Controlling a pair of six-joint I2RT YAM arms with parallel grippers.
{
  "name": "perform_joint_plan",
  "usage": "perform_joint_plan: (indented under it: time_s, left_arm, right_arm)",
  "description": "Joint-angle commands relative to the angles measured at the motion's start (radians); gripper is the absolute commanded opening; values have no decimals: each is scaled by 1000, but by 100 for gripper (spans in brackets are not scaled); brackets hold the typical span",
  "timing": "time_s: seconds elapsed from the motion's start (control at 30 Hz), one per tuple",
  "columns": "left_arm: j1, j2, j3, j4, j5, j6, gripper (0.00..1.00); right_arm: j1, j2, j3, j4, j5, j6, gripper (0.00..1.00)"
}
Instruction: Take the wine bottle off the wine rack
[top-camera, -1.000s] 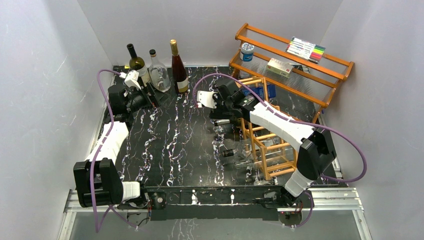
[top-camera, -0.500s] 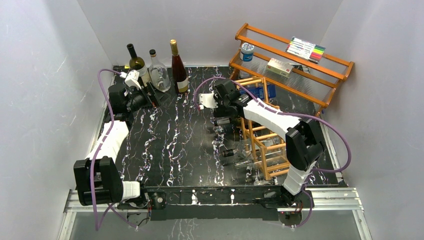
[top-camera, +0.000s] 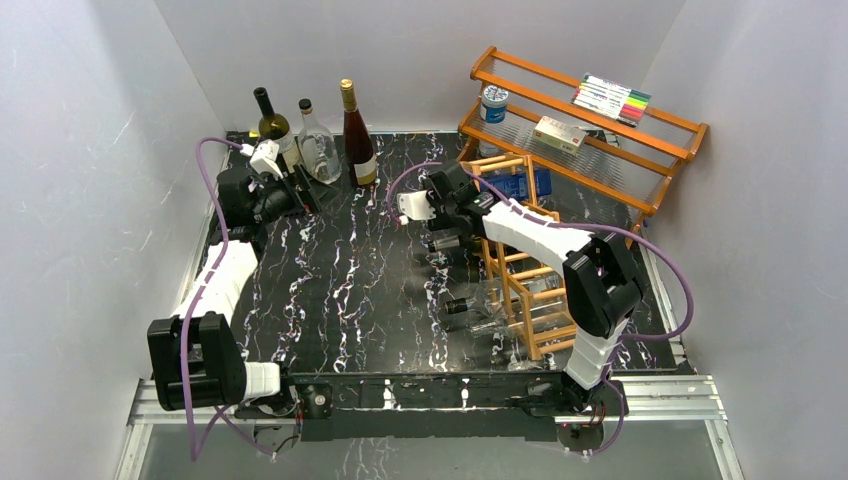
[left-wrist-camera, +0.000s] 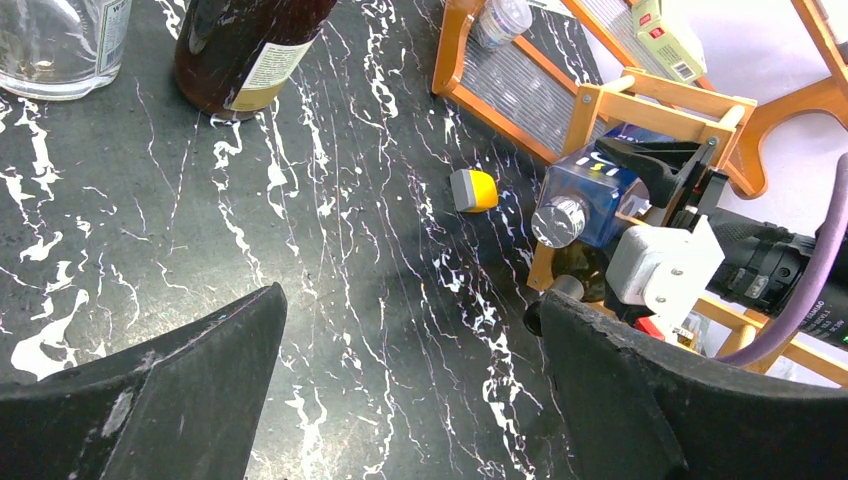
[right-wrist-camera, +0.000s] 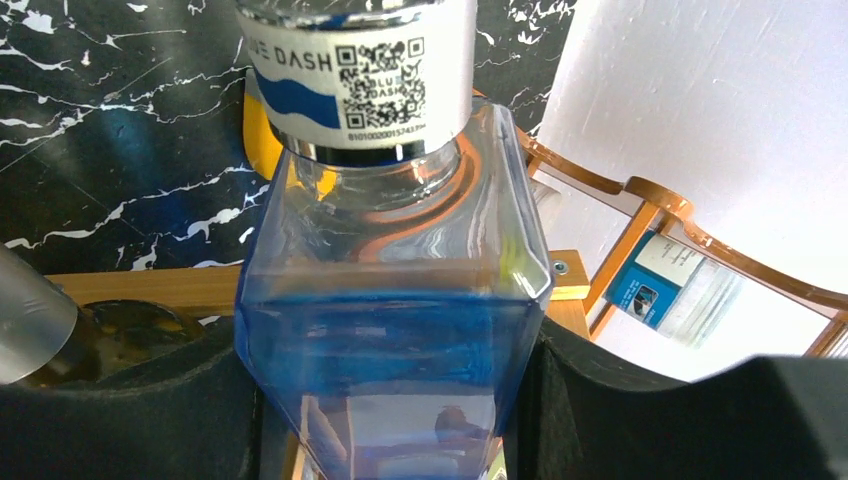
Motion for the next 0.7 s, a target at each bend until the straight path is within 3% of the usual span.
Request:
perform_joint_plan:
  time_s: [0.0,0.43,0.67]
  left_arm:
    - [-1,3,37,4,24,11,98]
    - [-2,18,40,5,29,6,98]
    - [0,22,39,0,24,9,98]
  right_arm:
    - [9,7,-6,51,-18,-2,60]
    - [86,-17,-40,115,-37,-8,36]
    - [173,-2,-5,120,28,24,22]
